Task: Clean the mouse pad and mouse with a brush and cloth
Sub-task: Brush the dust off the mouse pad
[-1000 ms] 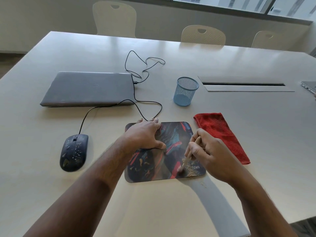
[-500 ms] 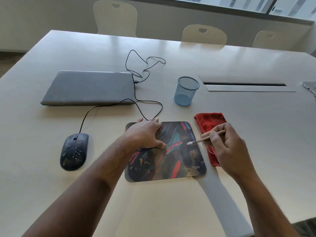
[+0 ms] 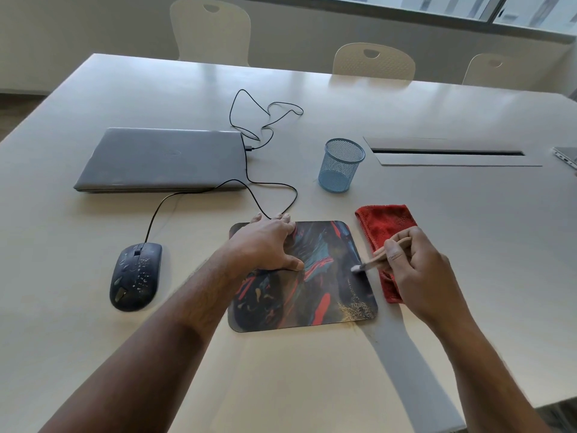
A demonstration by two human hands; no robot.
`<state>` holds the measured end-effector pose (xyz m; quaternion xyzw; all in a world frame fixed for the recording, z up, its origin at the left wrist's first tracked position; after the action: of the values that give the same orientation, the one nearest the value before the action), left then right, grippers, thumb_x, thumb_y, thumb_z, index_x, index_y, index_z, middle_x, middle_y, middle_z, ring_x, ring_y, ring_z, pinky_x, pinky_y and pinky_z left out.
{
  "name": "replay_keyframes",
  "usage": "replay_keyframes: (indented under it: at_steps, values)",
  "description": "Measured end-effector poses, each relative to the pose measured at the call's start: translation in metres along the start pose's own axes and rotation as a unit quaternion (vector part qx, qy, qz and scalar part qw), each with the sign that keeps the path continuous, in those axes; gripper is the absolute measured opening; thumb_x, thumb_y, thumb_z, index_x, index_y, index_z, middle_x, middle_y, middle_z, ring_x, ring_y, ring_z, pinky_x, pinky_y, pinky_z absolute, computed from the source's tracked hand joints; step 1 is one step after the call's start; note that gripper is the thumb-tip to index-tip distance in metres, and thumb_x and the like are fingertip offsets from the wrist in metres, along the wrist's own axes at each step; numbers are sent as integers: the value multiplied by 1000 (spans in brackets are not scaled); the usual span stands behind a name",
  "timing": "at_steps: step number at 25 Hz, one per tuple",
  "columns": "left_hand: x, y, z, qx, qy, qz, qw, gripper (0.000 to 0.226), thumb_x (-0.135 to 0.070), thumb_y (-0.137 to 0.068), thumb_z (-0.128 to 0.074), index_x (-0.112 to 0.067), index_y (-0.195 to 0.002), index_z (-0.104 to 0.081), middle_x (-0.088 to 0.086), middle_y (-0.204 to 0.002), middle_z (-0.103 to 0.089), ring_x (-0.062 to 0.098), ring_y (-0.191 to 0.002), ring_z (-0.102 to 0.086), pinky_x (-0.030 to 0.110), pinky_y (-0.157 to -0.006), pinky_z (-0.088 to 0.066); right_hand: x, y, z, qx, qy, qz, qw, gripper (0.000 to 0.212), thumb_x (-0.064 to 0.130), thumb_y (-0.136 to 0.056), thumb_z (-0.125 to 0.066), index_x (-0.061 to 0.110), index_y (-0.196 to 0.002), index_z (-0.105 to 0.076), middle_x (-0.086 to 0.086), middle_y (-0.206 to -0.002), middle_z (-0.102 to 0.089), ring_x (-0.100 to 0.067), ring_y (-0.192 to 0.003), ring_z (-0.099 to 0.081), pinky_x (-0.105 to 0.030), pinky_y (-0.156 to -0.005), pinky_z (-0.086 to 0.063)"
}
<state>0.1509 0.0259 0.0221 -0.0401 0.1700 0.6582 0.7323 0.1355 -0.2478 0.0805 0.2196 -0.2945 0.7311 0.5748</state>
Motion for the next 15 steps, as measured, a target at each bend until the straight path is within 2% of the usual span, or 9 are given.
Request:
replay_keyframes:
  at_steps: [1, 4, 6, 9, 13, 15]
  values:
    - [0, 0, 0, -1, 1, 0, 1000, 91, -69, -76, -67, -16, -146, -44, 1, -152, -41, 17, -142, -33, 45, -120, -11, -1, 1, -1, 10, 10, -8, 1000, 14, 29, -106, -53, 20, -95, -55, 3, -81, -72, -14, -75, -71, -15, -56, -49]
    - [0, 0, 0, -1, 0, 1, 1000, 92, -69, -76, -67, -16, -147, -44, 0, -153, -40, 17, -142, -34, 44, -120, -12, -4, 1, 2, 36, 46, -21, 998, 20, 28, -101, -53, 20, -84, -52, -2, -74, -73, -25, -73, -71, -43, -67, -58]
    - [0, 0, -1, -2, -3, 2, 1000, 92, -70, -75, -66, -17, -147, -44, 0, -154, -39, 18, -142, -34, 44, -120, -12, -3, 3, 4, 23, 15, -12, 1000, 20, 28, -101, -55, 22, -82, -54, -2, -73, -74, -23, -71, -72, -48, -70, -61]
    - [1, -1, -2, -2, -4, 2, 1000, 93, -71, -74, -66, -17, -146, -44, 0, -155, -38, 17, -142, -33, 45, -120, -13, 5, 7, -2, -19, -35, 2, 999, 15, 31, -105, -55, 26, -90, -58, 6, -80, -76, -9, -72, -72, -36, -66, -59]
    - [2, -2, -3, -1, -5, 3, 1000, 93, -71, -74, -66, -17, -146, -45, 0, -153, -40, 17, -142, -33, 46, -120, -13, 5, 9, -12, 29, -11, -3, 1000, 20, 30, -103, -54, 25, -84, -52, 4, -69, -72, -6, -62, -66, -30, -58, -46]
    - [3, -2, -3, -1, -3, 4, 1000, 93, -71, -74, -66, -17, -147, -44, 0, -154, -39, 17, -142, -33, 46, -120, -13, 5, 8, -7, 39, -3, 6, 999, 20, 32, -99, -52, 24, -80, -51, 8, -69, -73, -5, -61, -67, -32, -57, -49]
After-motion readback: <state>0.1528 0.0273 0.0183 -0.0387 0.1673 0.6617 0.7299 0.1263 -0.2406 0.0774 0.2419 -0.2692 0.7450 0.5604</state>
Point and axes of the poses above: each hand's wrist, its own y-axis away from the middle knuckle, its own z-axis out of the back of the hand, x = y × z, the point moved 1 cm from there along -y, towards the middle knuckle
